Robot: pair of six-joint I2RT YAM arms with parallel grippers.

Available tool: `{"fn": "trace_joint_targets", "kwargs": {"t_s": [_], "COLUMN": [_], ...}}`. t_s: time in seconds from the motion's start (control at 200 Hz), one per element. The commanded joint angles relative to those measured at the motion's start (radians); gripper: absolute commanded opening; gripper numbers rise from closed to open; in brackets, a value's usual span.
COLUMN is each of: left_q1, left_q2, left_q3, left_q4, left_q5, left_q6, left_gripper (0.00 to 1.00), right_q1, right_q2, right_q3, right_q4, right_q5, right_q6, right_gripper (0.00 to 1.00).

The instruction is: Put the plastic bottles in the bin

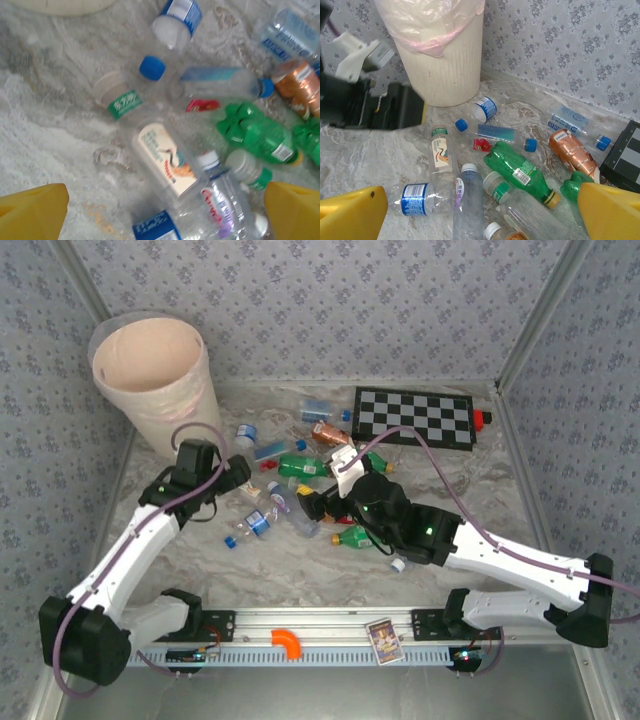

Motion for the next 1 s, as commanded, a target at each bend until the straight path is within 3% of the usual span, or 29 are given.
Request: {"fn": "trace_joint_targets", "kwargs": {"t_s": [0.0, 0.23, 0.68, 0.994], "left_q1": [-0.010, -0.041, -0.174, -0.323], "left_q2": [-0.089, -0.185, -0.075, -0.019], "left_q3": [-0.097, -0.271, -0.383, -0.372], "left_q4": [0.051, 0.107, 0.278, 0.255], "left_q5": [0.020, 0.059, 0.179, 0.114], "left_q6": [0.007, 0.032, 0.052, 0.080], "left_gripper": [1.00, 0.99, 0.97, 0.96], "right_q1": [-0.011, -0.025, -0.028, -0.028], "right_q2": [-0.013, 0.006, 0.027, 0.031], "right_q3": [-0.012, -0.013, 0.010, 0.014], "right_q4": [0.021, 0.031, 0.021, 0.027], "right_q5": [-0.024, -0.051, -0.060, -0.067], "right_q6": [0.030, 0.041, 0.047, 0.046], "right_gripper": [1.00, 1.00, 1.00, 1.00]}}
